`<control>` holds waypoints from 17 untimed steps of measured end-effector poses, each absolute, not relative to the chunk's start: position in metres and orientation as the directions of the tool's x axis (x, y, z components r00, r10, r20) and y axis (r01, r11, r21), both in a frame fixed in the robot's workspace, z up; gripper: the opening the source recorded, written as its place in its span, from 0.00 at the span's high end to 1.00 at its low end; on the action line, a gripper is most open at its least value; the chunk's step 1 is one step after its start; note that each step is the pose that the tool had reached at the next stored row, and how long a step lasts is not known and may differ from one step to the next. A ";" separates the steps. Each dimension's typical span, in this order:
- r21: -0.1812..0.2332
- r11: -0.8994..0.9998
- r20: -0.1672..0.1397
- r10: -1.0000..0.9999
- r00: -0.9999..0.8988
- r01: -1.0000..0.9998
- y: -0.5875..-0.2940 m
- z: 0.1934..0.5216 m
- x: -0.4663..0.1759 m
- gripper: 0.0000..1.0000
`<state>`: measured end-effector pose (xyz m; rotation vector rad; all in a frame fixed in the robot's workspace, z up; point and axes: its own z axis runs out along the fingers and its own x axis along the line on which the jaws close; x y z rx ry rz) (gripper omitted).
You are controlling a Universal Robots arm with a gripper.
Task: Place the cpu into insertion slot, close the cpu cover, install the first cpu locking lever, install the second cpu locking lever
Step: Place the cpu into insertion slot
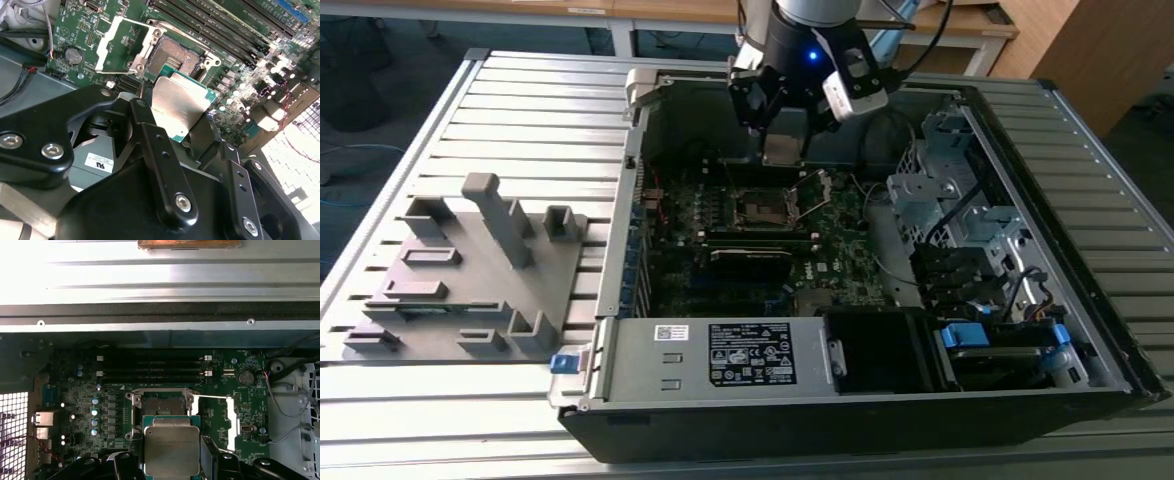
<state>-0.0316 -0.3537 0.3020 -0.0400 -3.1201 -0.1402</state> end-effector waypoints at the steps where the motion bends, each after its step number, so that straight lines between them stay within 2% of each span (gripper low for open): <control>1: 0.089 0.996 0.019 0.025 -1.000 0.026 -0.354 0.301 -0.032 0.46; 17: 0.089 0.996 0.019 0.025 -1.000 0.026 -0.354 0.295 -0.032 0.46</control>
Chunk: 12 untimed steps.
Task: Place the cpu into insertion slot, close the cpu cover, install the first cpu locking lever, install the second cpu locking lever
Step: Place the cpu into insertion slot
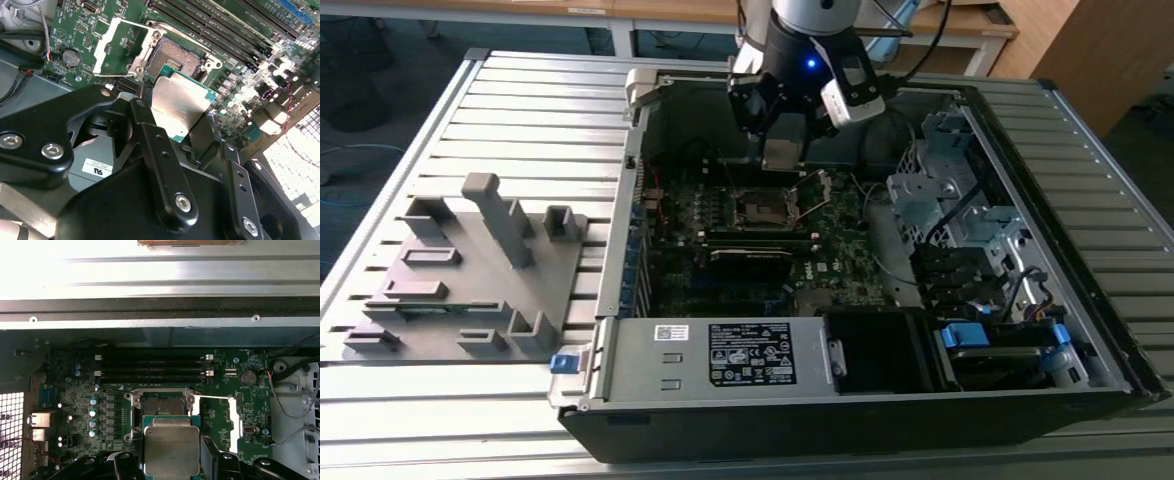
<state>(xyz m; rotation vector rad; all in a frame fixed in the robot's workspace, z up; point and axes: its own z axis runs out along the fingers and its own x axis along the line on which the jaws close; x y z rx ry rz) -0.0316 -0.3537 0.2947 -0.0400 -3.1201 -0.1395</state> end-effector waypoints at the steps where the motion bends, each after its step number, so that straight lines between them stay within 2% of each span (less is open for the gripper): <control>1: 0.089 0.996 0.019 0.025 -1.000 0.026 -0.354 0.295 -0.032 0.46; 12: 0.089 0.996 0.019 0.025 -1.000 0.026 -0.354 0.293 -0.032 0.46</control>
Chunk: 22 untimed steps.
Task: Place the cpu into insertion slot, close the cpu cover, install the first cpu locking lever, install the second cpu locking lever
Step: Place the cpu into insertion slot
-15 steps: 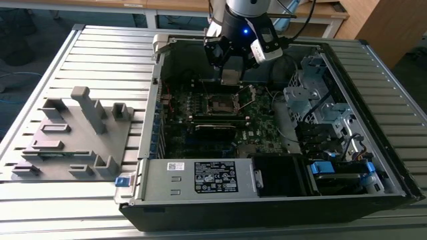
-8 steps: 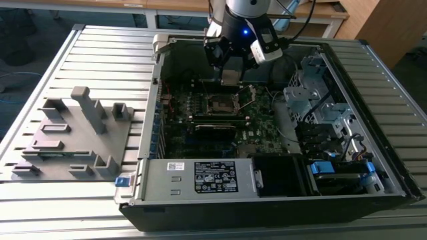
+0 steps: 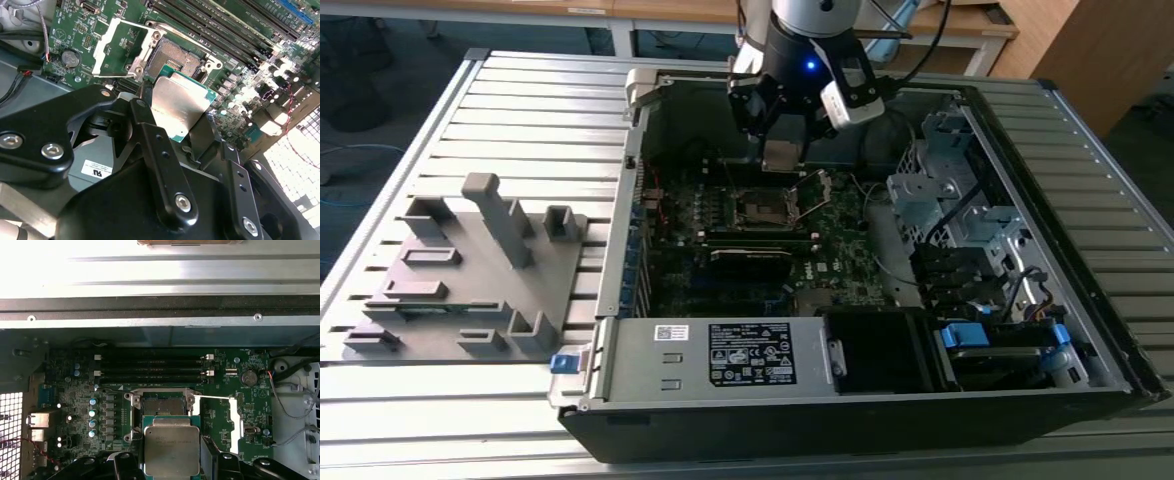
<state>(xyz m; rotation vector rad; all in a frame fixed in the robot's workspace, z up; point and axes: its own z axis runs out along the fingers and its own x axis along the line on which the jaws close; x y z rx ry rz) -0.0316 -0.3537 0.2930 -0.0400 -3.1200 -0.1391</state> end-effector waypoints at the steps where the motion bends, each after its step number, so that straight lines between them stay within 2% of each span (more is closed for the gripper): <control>1: 0.089 0.996 0.019 0.025 -1.000 0.026 -0.354 0.293 -0.032 0.46; 22: 0.089 0.996 0.019 0.025 -1.000 0.026 -0.354 0.290 -0.032 0.46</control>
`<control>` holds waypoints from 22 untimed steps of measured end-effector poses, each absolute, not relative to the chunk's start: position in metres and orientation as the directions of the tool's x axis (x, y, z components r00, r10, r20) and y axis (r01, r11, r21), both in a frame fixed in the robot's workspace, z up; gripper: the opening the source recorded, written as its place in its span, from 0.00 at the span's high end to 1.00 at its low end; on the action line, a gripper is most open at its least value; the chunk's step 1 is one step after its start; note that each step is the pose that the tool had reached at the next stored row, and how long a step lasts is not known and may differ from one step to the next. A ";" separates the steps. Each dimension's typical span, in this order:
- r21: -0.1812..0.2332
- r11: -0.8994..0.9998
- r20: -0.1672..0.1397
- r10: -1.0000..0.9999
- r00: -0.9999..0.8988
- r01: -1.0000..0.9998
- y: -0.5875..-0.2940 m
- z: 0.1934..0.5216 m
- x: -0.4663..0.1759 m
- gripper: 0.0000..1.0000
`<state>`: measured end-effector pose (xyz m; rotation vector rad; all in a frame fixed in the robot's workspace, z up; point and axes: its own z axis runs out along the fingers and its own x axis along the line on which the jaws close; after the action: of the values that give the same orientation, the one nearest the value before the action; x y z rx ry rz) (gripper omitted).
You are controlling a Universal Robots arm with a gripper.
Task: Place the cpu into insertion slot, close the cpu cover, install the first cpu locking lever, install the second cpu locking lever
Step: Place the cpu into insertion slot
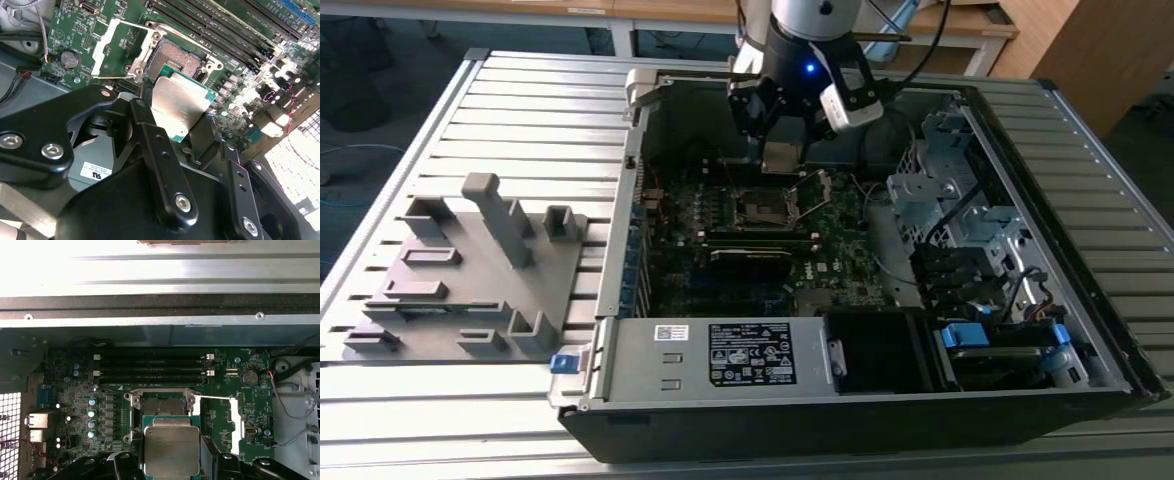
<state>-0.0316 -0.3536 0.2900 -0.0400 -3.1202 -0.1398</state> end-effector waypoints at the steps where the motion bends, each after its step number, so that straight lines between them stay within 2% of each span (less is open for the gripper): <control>1: 0.089 0.996 0.019 0.025 -1.000 0.026 -0.354 0.289 -0.032 0.46; 13: 0.085 0.996 0.014 0.025 -1.000 0.026 -0.354 0.277 -0.032 0.46; 22: 0.077 0.997 -0.006 0.024 -1.000 0.024 -0.354 0.268 -0.033 0.46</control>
<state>-0.0333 -0.3537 0.2676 -0.0378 -3.1459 -0.1204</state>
